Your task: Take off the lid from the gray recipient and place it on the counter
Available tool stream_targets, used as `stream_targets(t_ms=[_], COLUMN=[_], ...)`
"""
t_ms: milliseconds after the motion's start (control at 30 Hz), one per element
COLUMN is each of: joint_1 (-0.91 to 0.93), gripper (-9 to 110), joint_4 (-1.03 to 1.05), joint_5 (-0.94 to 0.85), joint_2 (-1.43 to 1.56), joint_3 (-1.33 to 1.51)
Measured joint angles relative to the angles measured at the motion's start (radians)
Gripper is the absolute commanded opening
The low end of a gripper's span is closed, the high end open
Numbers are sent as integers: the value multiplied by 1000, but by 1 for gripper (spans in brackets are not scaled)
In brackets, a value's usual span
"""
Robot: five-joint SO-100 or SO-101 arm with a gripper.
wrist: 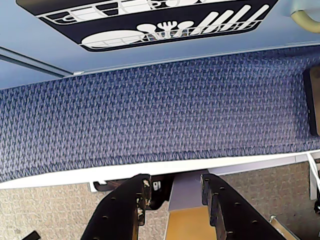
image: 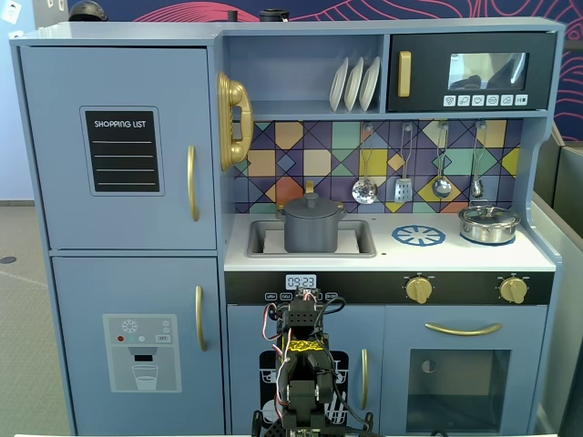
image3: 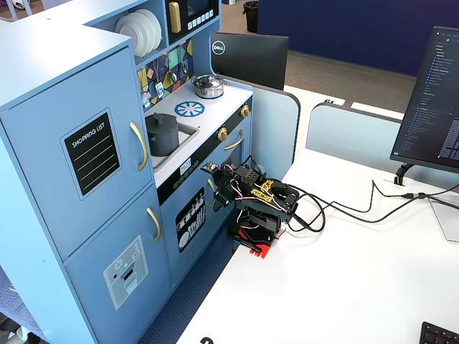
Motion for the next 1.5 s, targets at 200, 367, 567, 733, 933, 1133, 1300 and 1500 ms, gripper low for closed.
stream_targets(t_ms=[200,367,567,733,933,1133,1300,1500], joint_1=[81,80,89,89,67,67,67,77], gripper=[0,0,0,0,0,0,3,12], joint_4=[2,2,-20,-146,-265,-526,-729,-857], joint_5=[-26,-28,-26,-34,-74,-143,-160,-149], joint_2=[0,0,-12,-130,-264,-328,-407,-554], joint_3=[0,0,-29,-290,-667,-798,-827,-890])
